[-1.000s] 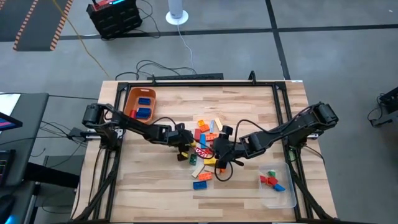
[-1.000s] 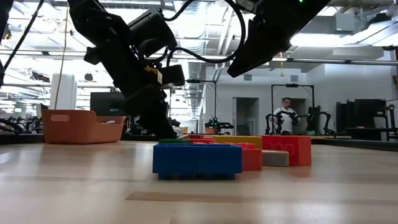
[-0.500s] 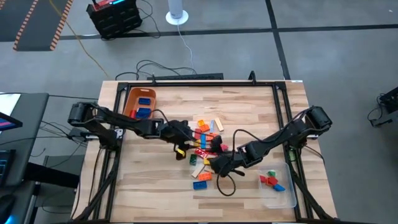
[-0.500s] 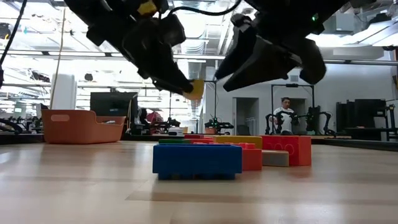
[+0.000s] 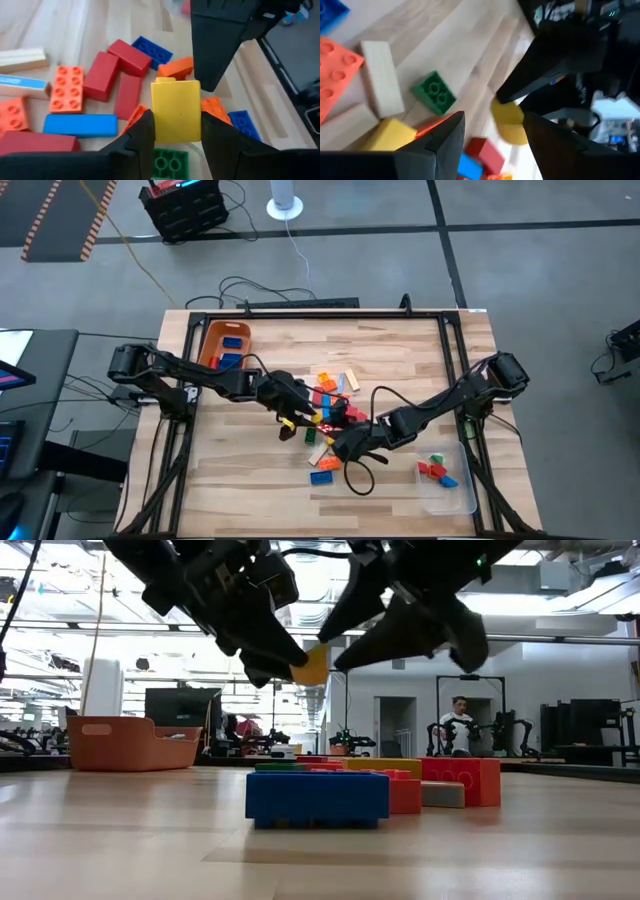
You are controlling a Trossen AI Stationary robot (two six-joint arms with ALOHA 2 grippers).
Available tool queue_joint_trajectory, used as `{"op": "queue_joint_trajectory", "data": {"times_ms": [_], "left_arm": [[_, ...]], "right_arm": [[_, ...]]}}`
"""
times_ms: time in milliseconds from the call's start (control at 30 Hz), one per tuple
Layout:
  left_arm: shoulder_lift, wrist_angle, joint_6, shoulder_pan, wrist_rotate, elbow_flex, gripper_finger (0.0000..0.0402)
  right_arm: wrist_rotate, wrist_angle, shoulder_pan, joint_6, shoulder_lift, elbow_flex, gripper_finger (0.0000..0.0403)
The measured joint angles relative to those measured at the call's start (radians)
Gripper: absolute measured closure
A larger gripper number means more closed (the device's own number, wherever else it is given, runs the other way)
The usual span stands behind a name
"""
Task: Sort blocks by size
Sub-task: Put the small yellow wooden block into the transparent bin
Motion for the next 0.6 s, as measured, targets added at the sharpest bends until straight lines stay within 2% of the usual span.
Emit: {"op": "queue_joint_trajectory", "data": {"times_ms": [133, 267, 467, 600], "left_arm": [[-0.002, 0.031, -0.002, -0.006, 0.027, 0.000, 0.0270], [0.000, 0.026, -0.006, -0.008, 0.039, 0.000, 0.0270], [0.000, 0.048, -0.009, -0.021, 0.042, 0.000, 0.0269], [0.000, 0.067, -0.007, -0.031, 0.043, 0.000, 0.0269]], "right_arm": [[0.065, 0.081, 0.001, -0.108, 0.027, 0.000, 0.0157], [0.069, 0.126, 0.002, -0.180, 0.038, 0.001, 0.0158], [0.054, 0.136, -0.008, -0.128, 0.040, 0.001, 0.0163], [0.014, 0.149, -0.008, -0.115, 0.040, 0.001, 0.0189]]}}
